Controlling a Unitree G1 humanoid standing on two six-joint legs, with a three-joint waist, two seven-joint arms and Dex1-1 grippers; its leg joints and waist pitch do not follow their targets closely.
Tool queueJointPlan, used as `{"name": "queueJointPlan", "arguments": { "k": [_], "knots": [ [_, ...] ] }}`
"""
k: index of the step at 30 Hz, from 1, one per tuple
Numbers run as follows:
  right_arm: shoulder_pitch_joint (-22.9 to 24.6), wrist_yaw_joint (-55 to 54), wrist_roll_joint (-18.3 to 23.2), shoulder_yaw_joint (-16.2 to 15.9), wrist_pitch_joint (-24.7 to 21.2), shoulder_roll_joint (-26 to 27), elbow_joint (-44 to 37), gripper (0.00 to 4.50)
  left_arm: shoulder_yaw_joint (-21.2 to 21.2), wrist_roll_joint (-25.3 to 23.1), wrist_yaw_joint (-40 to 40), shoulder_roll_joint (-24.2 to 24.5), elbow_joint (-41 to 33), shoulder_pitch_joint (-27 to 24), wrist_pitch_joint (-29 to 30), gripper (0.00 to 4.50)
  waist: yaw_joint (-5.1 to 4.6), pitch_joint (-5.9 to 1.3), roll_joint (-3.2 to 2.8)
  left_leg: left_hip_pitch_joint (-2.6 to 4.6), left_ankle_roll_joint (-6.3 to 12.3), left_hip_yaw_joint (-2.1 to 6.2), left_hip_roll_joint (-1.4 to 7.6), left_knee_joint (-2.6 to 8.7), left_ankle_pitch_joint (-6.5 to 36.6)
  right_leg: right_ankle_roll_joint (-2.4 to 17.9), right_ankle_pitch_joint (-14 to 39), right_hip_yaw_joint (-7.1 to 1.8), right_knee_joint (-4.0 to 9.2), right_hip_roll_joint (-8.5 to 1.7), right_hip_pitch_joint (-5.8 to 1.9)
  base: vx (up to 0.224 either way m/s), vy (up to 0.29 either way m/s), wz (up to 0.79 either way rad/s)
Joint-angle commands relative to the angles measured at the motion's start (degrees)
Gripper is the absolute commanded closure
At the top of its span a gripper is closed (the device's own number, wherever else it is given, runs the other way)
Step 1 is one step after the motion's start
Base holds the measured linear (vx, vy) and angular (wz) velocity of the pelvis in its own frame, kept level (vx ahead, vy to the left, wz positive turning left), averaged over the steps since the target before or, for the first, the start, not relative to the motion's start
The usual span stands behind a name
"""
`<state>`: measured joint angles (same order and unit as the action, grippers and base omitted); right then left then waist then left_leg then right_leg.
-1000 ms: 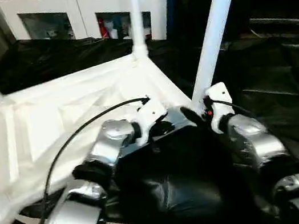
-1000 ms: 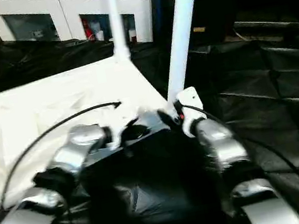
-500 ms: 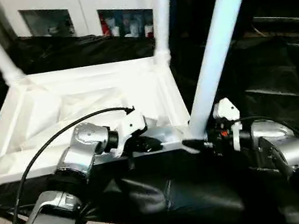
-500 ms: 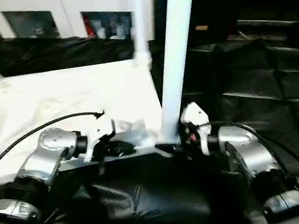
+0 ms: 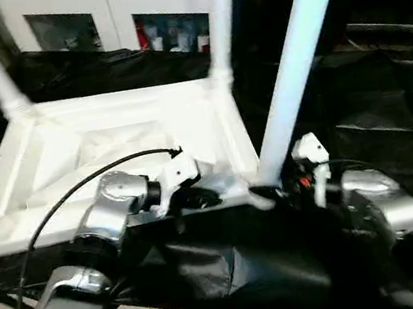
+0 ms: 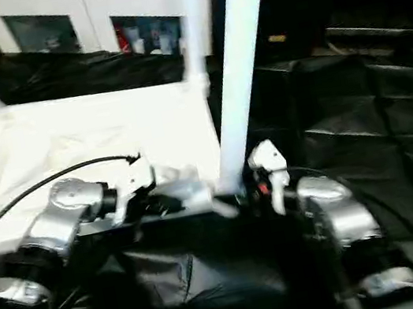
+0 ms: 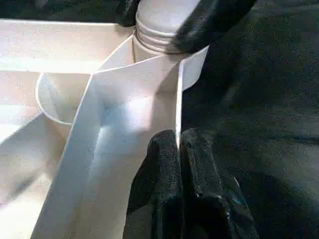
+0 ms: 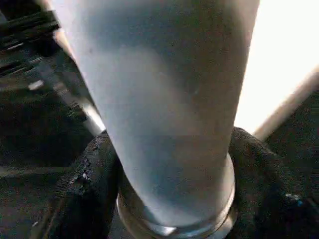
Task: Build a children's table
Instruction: Rotate leg to tighten
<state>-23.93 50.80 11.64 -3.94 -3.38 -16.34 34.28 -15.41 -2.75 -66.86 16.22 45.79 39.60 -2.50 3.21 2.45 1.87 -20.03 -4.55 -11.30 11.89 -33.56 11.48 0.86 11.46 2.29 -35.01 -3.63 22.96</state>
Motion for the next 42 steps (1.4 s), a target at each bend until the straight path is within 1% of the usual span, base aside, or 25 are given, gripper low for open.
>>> {"name": "queueJointPlan", "arguments": {
  "k": [1, 2, 3, 5, 6, 7, 8, 10, 11, 13, 15, 16, 17, 20, 22, 24, 25, 26, 28, 32, 36, 37, 38, 40, 42],
  "knots": [
    [-1.2, -11.5, -2.4, 1.2, -2.3, 2.9, 4.7, 1.79, 0.5, -1.2, 7.1, -3.3, 2.3, 1.4, 1.3, 4.50, -0.05, -2.62, 0.29, 0.34, 0.77, 0.89, 1.56, 4.21, 11.7, 11.6, 15.2, -2.38, 4.82, -4.31, -2.29, 0.000, 0.000, 0.00],
    [-1.9, -16.2, -2.1, 2.7, -3.2, 4.4, 5.8, 1.79, 0.5, -1.6, 9.5, -4.6, 3.1, 2.1, 1.7, 4.50, -0.09, -2.69, 0.26, 0.36, 0.64, 0.90, 1.55, 4.21, 11.7, 11.5, 15.3, -2.38, 4.84, -4.32, -2.31, 0.000, 0.000, 0.00],
    [-2.1, -17.6, -2.0, 3.2, -3.5, 4.9, 6.1, 1.79, 0.5, -1.7, 10.2, -5.0, 3.4, 2.3, 1.9, 4.50, -0.09, -2.70, 0.31, 0.35, 0.65, 0.89, 1.56, 4.18, 11.5, 11.4, 15.0, -2.39, 4.84, -4.31, -2.35, 0.000, 0.000, 0.00],
    [-3.5, -26.3, -1.6, 5.6, -4.9, 7.9, 8.2, 1.80, 0.1, -3.1, 16.8, -8.4, 5.5, 4.0, 2.9, 4.50, -0.09, -2.80, 0.29, 0.48, 0.34, 0.83, 1.50, 4.14, 11.0, 11.2, 14.1, -2.48, 4.78, -4.21, -2.24, 0.000, 0.000, 0.00],
    [-3.7, -27.9, -1.9, 5.7, -5.1, 8.5, 8.5, 1.80, 0.0, -3.4, 18.1, -9.1, 5.9, 4.3, 3.2, 4.50, 0.00, -2.82, 0.30, 0.48, 0.34, 0.79, 1.45, 4.09, 10.5, 11.2, 13.3, -2.49, 4.74, -4.18, -2.28, 0.000, 0.000, 0.00],
    [-3.9, -29.0, -2.1, 5.7, -5.2, 8.9, 8.8, 1.80, 0.0, -3.5, 18.8, -9.7, 6.2, 4.6, 3.5, 4.50, 0.06, -2.84, 0.33, 0.21, 0.82, 0.77, 1.38, 4.04, 9.4, 11.5, 10.9, -2.49, 4.53, -4.13, -2.53, 0.000, 0.000, 0.00],
    [-3.9, -29.0, -2.1, 5.7, -5.2, 8.9, 8.8, 1.80, 0.0, -3.5, 18.8, -9.7, 6.2, 4.6, 3.5, 4.50, 0.06, -2.84, 0.33, 0.21, 0.82, 0.77, 1.38, 4.04, 9.4, 11.5, 10.9, -2.49, 4.53, -4.13, -2.53, 0.000, 0.000, 0.00],
    [-4.6, -30.4, -3.9, 4.2, -3.7, 10.6, 9.5, 1.80, -0.1, -3.4, 20.2, -12.3, 6.6, 5.0, 3.9, 4.50, 0.30, -3.03, 0.19, 0.17, 1.84, 0.68, 1.33, 3.87, 8.2, 12.1, 7.2, -2.49, 4.22, -4.15, -2.61, 0.000, 0.000, 0.00],
    [-4.7, -30.3, -4.6, 3.5, -2.9, 11.1, 9.6, 1.45, -0.3, -3.3, 20.1, -13.0, 6.6, 5.0, 3.9, 4.50, 0.30, -3.03, 0.24, 0.13, 1.90, 0.71, 1.36, 3.89, 8.1, 12.2, 6.8, -2.46, 4.19, -4.13, -2.68, 0.000, 0.000, 0.00],
    [-4.9, -29.0, -6.3, 1.3, -1.0, 12.6, 9.1, 1.10, -0.7, -3.0, 19.5, -14.5, 6.5, 4.9, 3.8, 4.50, 0.26, -2.99, 0.25, 0.05, 2.08, 0.71, 1.30, 3.89, 8.4, 12.3, 6.6, -2.42, 4.21, -4.13, -2.77, 0.000, 0.000, 0.00],
    [-5.1, -29.1, -6.5, 1.1, -0.7, 12.9, 9.2, 1.10, -0.6, -3.2, 19.7, -14.6, 6.8, 5.0, 3.6, 4.50, 0.29, -2.93, 0.21, 0.10, 2.07, 0.69, 1.29, 3.90, 8.8, 12.2, 7.3, -2.43, 4.30, -4.13, -2.70, 0.000, 0.000, 0.00],
    [-5.6, -28.9, -7.4, 0.3, 0.9, 12.6, 9.6, 0.89, -0.3, -3.7, 19.6, -13.8, 7.6, 5.2, 3.0, 4.50, 0.28, -2.88, 0.17, 0.24, 2.04, 0.71, 1.36, 3.98, 9.6, 12.1, 8.5, -2.47, 4.46, -4.22, -2.63, 0.000, 0.000, 0.00],
    [-5.6, -28.9, -7.4, 0.3, 0.9, 12.6, 9.6, 0.67, -0.3, -3.7, 19.6, -13.8, 7.6, 5.2, 3.0, 4.50, 0.26, -2.87, 0.19, 0.22, 2.02, 0.71, 1.36, 4.00, 9.9, 12.1, 8.9, -2.46, 4.49, -4.21, -2.63, 0.000, 0.000, 0.00],
    [-5.5, -22.6, -4.9, 0.9, 2.0, 10.4, 7.9, 0.67, -0.6, -3.6, 16.7, -11.4, 6.8, 4.5, 2.7, 4.50, 0.32, -2.88, 0.30, 0.13, 2.36, 0.77, 1.36, 4.01, 10.4, 11.8, 9.9, -2.46, 4.58, -4.31, -2.78, 0.000, 0.000, 0.00],
    [-5.3, -19.5, -4.3, 0.8, 2.6, 9.5, 7.2, 0.67, -0.6, -3.6, 15.3, -10.6, 6.4, 4.3, 2.5, 4.50, 0.38, -2.99, 0.36, -0.04, 3.44, 0.71, 1.39, 3.85, 8.8, 12.5, 6.7, -2.46, 4.21, -4.27, -2.95, 0.000, 0.000, 0.00],
    [-4.5, -14.2, -3.6, 0.2, 2.6, 7.6, 5.6, 0.67, -0.7, -3.4, 13.2, -9.4, 5.7, 3.9, 2.4, 4.50, 0.41, -3.03, 0.45, -0.06, 3.93, 0.69, 1.38, 3.78, 8.0, 12.9, 5.2, -2.39, 4.07, -4.17, -3.06, 0.000, 0.000, 0.00],
    [-3.5, -8.6, -3.1, -0.8, 2.6, 5.2, 3.6, 0.67, -0.9, -3.1, 10.4, -8.0, 4.8, 3.3, 2.4, 4.50, 0.51, -3.01, 0.50, -0.14, 4.62, 0.67, 1.34, 3.67, 7.5, 13.3, 4.1, -2.37, 3.94, -4.16, -3.15, 0.000, 0.000, 0.00],
    [-3.5, -8.6, -3.1, -0.8, 2.6, 5.2, 3.6, 0.67, -0.9, -3.1, 10.4, -8.0, 4.8, 3.3, 2.4, 4.50, 0.56, -3.02, 0.53, -0.23, 5.28, 0.64, 1.45, 3.63, 7.4, 13.5, 3.3, -2.42, 3.85, -4.24, -3.21, 0.000, 0.000, 0.00],
    [-1.5, 0.0, -2.0, -1.4, 2.2, 1.5, 0.8, 0.67, -1.3, -2.3, 5.0, -5.3, 2.9, 2.2, 2.2, 4.50, 0.57, -2.97, 0.58, -0.18, 5.61, 0.68, 1.48, 3.66, 7.7, 13.6, 4.2, -2.34, 3.98, -4.27, -3.15, 0.000, 0.000, 0.00],
    [0.4, 7.8, 1.3, -1.2, -0.7, -1.6, -2.3, 0.67, -1.5, -0.7, -1.2, -2.9, 0.3, 0.6, 2.2, 4.50, 0.47, -2.92, 0.50, -0.01, 5.54, 0.66, 1.74, 3.74, 8.4, 14.5, 4.7, -2.33, 3.91, -4.17, -3.01, 0.000, 0.000, 0.00],
    [1.9, 13.1, 3.0, -1.5, -2.5, -3.8, -4.7, 0.67, -1.9, 0.4, -6.4, -0.8, -2.5, -0.8, 3.4, 4.50, 0.82, -2.84, 0.43, 0.00, 5.18, 0.51, 1.88, 3.71, 8.4, 14.8, 4.9, -2.23, 3.79, -4.11, -2.99, 0.000, 0.000, 0.00],
    [2.1, 13.9, 3.2, -1.6, -2.6, -4.2, -5.1, 0.67, -2.0, 0.8, -7.7, -0.3, -3.3, -1.2, 3.6, 4.50, 1.06, -2.89, 0.26, 0.05, 5.04, 0.50, 2.01, 3.69, 8.4, 14.9, 5.0, -2.23, 3.72, -4.19, -2.96, 0.000, 0.000, 0.00],
    [2.3, 14.5, 3.2, -1.7, -2.6, -4.5, -5.3, 0.67, -2.0, 1.2, -8.7, 0.2, -3.9, -1.5, 4.0, 4.50, 0.98, -2.83, 0.16, -0.02, 4.88, 0.45, 2.03, 3.74, 8.7, 15.0, 5.1, -2.20, 3.75, -4.12, -2.80, 0.000, 0.000, 0.00],
    [2.5, 15.0, 3.0, -1.8, -2.6, -4.8, -5.5, 0.67, -2.1, 1.6, -10.2, 0.9, -4.8, -2.0, 4.6, 4.50, 1.00, -2.82, 0.22, 0.06, 4.46, 0.46, 2.00, 3.79, 8.9, 14.7, 6.0, -2.17, 3.80, -4.12, -2.74, 0.000, 0.000, 0.00],
    [2.6, 15.3, 2.9, -1.9, -2.7, -4.7, -5.6, 0.92, -1.9, 1.6, -10.2, 1.1, -5.2, -2.2, 4.6, 4.50, 1.10, -2.88, 0.27, 0.07, 4.02, 0.48, 1.96, 3.74, 8.7, 14.5, 6.3, -2.23, 3.82, -4.17, -2.73, 0.000, 0.000, 0.00]
  ]
}}
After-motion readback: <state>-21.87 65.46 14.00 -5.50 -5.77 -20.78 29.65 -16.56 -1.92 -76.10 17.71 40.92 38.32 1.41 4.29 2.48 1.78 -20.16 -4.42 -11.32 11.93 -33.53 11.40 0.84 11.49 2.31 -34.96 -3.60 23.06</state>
